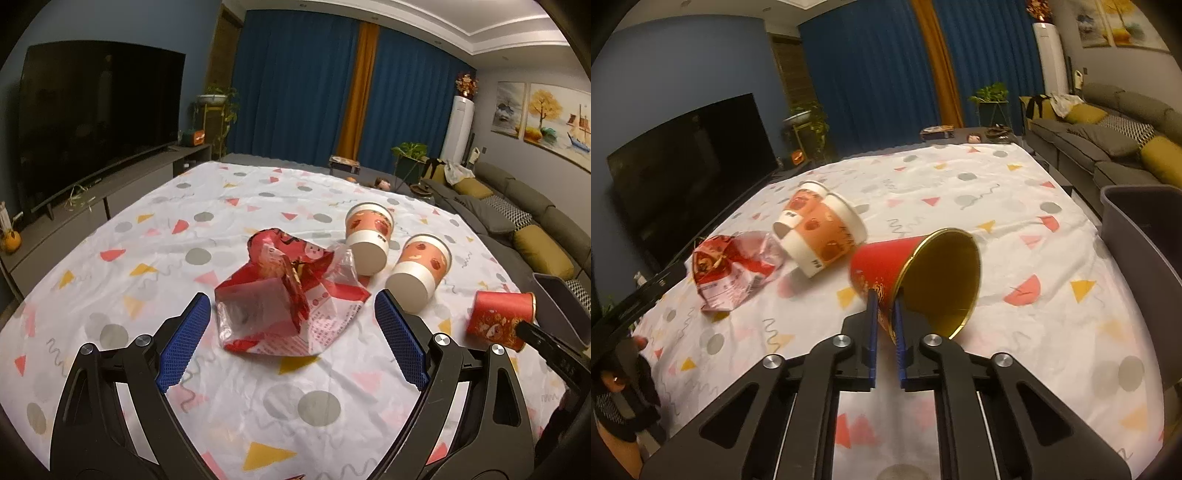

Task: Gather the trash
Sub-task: 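Grasp the red cup rim with the right gripper while the left grasps the red wrapper bag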

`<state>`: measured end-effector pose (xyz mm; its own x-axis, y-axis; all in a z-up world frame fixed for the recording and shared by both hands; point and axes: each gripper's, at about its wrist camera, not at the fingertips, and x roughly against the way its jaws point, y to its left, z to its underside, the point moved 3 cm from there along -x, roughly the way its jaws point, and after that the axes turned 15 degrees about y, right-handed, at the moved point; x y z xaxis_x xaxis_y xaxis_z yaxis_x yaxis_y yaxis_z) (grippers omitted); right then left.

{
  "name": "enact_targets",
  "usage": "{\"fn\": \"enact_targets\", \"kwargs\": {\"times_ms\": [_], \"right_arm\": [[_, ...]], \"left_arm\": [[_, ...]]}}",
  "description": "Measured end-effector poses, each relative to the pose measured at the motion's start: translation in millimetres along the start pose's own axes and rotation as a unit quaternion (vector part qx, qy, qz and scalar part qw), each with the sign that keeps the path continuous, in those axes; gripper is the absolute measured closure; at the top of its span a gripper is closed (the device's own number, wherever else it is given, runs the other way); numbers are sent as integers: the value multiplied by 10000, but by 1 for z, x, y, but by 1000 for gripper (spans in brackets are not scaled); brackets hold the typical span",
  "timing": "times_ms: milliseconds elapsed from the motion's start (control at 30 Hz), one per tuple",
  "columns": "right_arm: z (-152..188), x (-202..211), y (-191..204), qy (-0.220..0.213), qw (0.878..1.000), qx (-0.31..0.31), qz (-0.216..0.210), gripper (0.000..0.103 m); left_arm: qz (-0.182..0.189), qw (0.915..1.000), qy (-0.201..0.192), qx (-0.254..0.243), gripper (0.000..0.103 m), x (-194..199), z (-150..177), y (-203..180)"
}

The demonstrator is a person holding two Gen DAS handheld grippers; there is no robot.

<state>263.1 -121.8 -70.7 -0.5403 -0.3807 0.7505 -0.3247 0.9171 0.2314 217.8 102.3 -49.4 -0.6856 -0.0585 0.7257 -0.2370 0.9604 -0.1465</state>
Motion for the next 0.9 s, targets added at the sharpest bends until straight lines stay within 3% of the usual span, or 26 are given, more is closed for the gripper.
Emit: {"fn": "enact_targets", "kwargs": {"times_ms": [133,233,333,400,500,667,900], "right_arm": [[0,5,12,-95,9998,151,62,99],[1,11,18,-186,9994,263,144,99],[2,17,21,-257,9990,302,196,99],[3,20,22,-288,9989,300,214,99],[5,23,25,-304,9988,324,224,99],[7,29,29,-355,9984,365,260,99],[7,40,30,-481,9979,344,246,99]], "left_arm": [[43,9998,198,-9,15,-14,-5,2],[151,9985,535,-5,25,-27,-7,3],[88,9974,718,-61,38,-37,-7,4],[48,9959,902,-97,55,-45,-6,4],[175,9930,1165,18,72,-55,-3,6],[212,9933,1138,34,95,-55,-2,8],[307,9960,830,91,100,-31,-3,7]]}}
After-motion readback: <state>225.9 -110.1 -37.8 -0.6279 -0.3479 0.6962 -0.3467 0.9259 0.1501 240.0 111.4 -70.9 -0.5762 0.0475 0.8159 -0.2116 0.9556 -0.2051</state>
